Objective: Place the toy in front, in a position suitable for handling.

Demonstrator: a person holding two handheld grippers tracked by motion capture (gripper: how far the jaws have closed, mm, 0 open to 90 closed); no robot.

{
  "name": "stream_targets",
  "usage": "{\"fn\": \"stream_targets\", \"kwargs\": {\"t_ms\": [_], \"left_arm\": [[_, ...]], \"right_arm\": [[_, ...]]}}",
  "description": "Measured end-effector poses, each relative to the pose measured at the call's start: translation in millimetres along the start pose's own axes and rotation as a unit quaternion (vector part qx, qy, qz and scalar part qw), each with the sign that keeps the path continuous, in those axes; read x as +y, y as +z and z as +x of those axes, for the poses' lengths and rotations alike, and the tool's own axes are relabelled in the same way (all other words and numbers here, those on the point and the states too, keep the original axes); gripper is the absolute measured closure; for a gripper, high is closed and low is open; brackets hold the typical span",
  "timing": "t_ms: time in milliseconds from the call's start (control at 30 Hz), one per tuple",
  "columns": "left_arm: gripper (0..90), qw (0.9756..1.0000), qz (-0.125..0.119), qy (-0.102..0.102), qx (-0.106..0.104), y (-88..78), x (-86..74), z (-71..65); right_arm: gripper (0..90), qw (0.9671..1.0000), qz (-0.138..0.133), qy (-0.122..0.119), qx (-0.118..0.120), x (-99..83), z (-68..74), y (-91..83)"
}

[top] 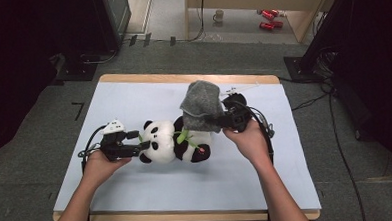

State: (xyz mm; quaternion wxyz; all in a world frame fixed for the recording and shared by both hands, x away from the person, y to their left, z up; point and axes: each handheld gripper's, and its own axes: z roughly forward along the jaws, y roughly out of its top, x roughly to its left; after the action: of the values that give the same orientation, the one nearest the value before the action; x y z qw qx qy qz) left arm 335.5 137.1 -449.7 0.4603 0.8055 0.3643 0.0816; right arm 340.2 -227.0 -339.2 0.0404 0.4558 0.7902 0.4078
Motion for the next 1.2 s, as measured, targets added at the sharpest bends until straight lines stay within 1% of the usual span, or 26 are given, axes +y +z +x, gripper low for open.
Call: {"fn": "stream_targets", "kwargs": {"t_ms": [67,200,233,267,300,333,433,467,500,533,567,600,633,667,733,767,800,833,867,900,933,967,1000,1067,1133,1200], "left_arm": [[31.8,1.0,0.0,-0.002,-0.002,0.0,0.0,-0.5],[34.8,1.0,0.002,0.0,-0.007,-0.8,-0.1,-1.2],[35.8,1.0,0.002,0.0,-0.007,-0.8,-0.1,-1.2],[36.6,1.0,0.002,0.001,-0.008,-1.1,-0.2,-1.3],[37.0,1.0,0.002,0.001,-0.008,-1.1,-0.2,-1.3],[37.0,1.0,0.003,0.001,-0.009,-1.2,-0.2,-1.3],[38.2,0.9999,0.004,0.002,-0.01,-1.8,-0.1,-2.0],[39.0,0.9999,0.004,0.003,-0.011,-1.9,-0.2,-2.4],[40.2,0.9999,0.005,0.005,-0.01,-2.2,-0.2,-2.8],[40.2,0.9999,0.005,0.005,-0.009,-2.2,-0.4,-3.3],[40.9,0.9999,0.007,0.007,-0.009,-2.5,-0.7,-3.7],[41.8,0.9999,0.006,0.007,-0.008,-2.6,-0.8,-3.8],[42.5,0.9999,0.005,0.006,-0.007,-2.7,-0.7,-3.7],[43.1,1.0,0.002,0.005,-0.007,-2.6,-0.5,-3.6],[43.1,1.0,0.001,0.005,-0.007,-2.3,-0.5,-3.8],[43.2,1.0,0.001,0.005,-0.007,-2.3,-0.5,-3.8],[43.1,1.0,0.001,0.006,-0.008,-2.4,-0.6,-3.9],[43.1,1.0,0.001,0.006,-0.008,-2.4,-0.6,-3.9],[43.1,0.9999,0.002,0.007,-0.008,-2.4,-0.7,-3.9],[43.0,0.9999,0.001,0.006,-0.009,-2.3,-0.7,-3.9],[42.9,0.9999,-0.001,0.006,-0.012,-2.2,-0.4,-4.2],[42.8,0.9999,-0.001,0.006,-0.012,-2.2,-0.4,-4.2],[42.9,0.9999,-0.002,0.009,-0.013,-2.0,-0.4,-4.8],[42.9,0.9999,-0.003,0.011,-0.013,-1.4,-0.1,-5.7],[42.4,0.9999,0.0,0.01,-0.01,-1.2,-0.4,-5.7],[42.1,0.9999,0.0,0.009,-0.01,-1.2,-1.0,-5.1]], "right_arm": [[78.8,0.9999,0.006,-0.011,0.005,8.1,8.8,10.3],[78.8,0.9991,0.026,-0.026,0.022,22.9,27.2,43.5],[78.8,0.9991,0.026,-0.026,0.022,22.9,27.2,43.5],[78.7,0.9982,0.037,-0.031,0.037,29.7,38.3,63.5],[78.7,0.9982,0.037,-0.031,0.037,29.7,38.3,63.5],[78.7,0.9978,0.04,-0.034,0.041,31.7,42.4,69.9],[78.6,0.9956,0.059,-0.049,0.054,37.8,61.0,96.4],[78.5,0.9948,0.068,-0.053,0.054,38.6,65.5,104.6],[78.3,0.9932,0.085,-0.06,0.054,38.7,70.5,120.1],[78.3,0.9932,0.085,-0.06,0.054,38.7,70.5,120.1],[78.2,0.9929,0.09,-0.06,0.049,38.5,71.2,124.9],[78.0,0.9928,0.096,-0.061,0.039,38.1,71.0,130.9],[77.9,0.9929,0.096,-0.06,0.035,38.1,69.4,133.8],[77.6,0.9939,0.092,-0.058,0.02,39.1,64.5,135.2],[77.4,0.9942,0.09,-0.058,0.005,39.2,59.8,134.0],[77.4,0.9942,0.09,-0.058,0.005,39.2,59.8,134.0],[77.3,0.9946,0.087,-0.055,-0.013,38.3,52.6,130.2],[77.3,0.9946,0.087,-0.055,-0.013,38.3,52.6,130.2],[77.3,0.9944,0.087,-0.058,-0.02,37.9,49.2,128.5],[77.6,0.9938,0.09,-0.051,-0.04,35.8,40.4,123.3],[77.7,0.9947,0.087,-0.043,-0.033,34.3,35.2,120.3],[77.7,0.9947,0.087,-0.043,-0.033,34.3,35.2,120.3],[77.8,0.9957,0.082,-0.033,-0.024,31.7,28.3,114.3],[77.7,0.9959,0.079,-0.036,-0.024,30.7,27.0,111.6],[77.7,0.9964,0.07,-0.039,-0.027,28.6,24.5,104.0],[77.7,0.9969,0.065,-0.037,-0.026,27.6,22.1,98.6]]}}
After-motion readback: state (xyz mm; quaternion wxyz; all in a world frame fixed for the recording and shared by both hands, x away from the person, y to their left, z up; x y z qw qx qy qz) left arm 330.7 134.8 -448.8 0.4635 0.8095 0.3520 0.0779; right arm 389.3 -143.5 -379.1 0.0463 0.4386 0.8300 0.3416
